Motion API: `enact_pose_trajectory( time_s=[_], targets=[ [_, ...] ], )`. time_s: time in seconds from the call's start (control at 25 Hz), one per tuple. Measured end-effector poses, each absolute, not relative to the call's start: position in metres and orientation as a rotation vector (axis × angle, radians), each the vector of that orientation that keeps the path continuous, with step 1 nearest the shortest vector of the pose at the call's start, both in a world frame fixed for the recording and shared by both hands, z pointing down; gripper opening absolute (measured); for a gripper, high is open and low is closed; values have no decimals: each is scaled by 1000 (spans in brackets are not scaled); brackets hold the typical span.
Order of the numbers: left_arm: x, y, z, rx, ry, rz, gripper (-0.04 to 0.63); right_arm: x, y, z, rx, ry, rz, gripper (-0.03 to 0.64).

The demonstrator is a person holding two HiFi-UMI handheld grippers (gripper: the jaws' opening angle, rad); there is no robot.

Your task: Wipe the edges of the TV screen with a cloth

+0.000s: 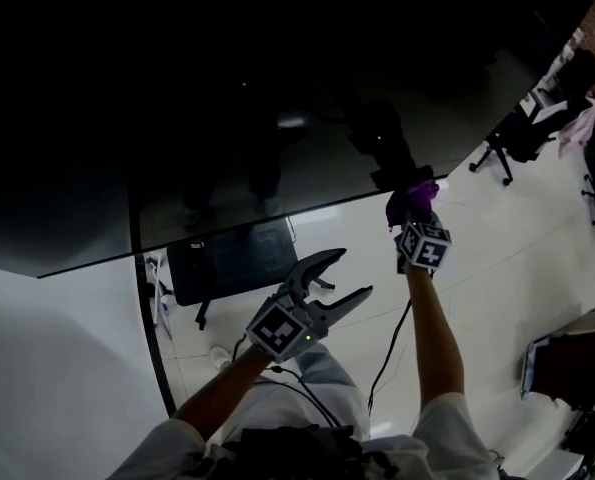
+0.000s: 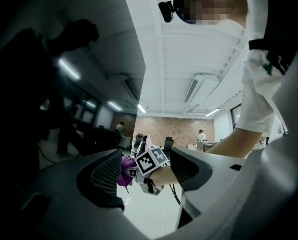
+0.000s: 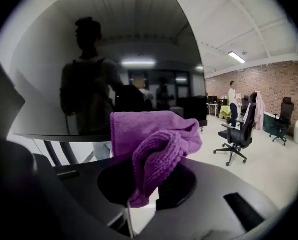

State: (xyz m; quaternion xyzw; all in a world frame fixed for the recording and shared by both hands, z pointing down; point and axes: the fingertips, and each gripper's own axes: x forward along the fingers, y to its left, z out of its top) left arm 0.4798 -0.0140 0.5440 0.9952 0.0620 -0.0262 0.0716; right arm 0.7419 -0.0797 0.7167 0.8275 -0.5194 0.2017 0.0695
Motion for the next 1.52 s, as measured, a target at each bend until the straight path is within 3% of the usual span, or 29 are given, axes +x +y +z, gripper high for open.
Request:
enact_pose_trajectory(
  time_s=[0.2, 0.92, 1.52],
  targets=[
    [446, -31, 538, 2985, 14, -30, 282, 670, -104, 709, 2345, -1680, 664, 72],
    [142, -163, 563, 2837, -785, -78, 282, 267, -260, 731, 1732, -2160, 743, 74],
    [-125, -199, 565, 2614, -1401, -121, 282, -50, -369, 722, 1308, -2440, 674, 71]
  ],
)
